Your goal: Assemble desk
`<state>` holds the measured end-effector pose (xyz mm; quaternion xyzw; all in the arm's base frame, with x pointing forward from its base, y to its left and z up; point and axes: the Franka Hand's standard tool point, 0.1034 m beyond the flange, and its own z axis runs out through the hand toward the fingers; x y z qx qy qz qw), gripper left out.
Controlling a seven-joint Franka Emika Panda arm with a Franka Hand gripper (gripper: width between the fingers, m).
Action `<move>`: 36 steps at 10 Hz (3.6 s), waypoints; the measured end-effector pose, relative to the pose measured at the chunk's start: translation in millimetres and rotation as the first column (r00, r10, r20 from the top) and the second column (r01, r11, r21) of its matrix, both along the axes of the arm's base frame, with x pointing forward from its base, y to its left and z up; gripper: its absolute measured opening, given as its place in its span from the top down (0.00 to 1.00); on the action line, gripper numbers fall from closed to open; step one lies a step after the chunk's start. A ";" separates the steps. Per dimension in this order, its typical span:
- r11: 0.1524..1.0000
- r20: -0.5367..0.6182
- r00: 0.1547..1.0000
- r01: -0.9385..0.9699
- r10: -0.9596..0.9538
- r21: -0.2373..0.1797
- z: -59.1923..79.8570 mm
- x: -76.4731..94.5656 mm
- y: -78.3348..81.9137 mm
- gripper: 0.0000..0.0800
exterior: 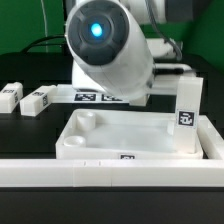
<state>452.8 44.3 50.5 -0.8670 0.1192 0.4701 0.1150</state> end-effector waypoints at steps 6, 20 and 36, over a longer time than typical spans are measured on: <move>1.000 0.176 0.984 0.005 -0.005 0.000 33.0 37.6 -12.8 0.64; 0.976 0.884 0.450 0.102 0.127 -0.193 84.4 141.1 -78.2 0.64; 0.943 0.924 0.254 0.094 0.286 -0.318 72.2 149.3 -129.5 0.64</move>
Offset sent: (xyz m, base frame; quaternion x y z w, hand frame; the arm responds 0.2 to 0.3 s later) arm 0.0000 0.0000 0.0000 0.0000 0.0000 0.0000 1.0000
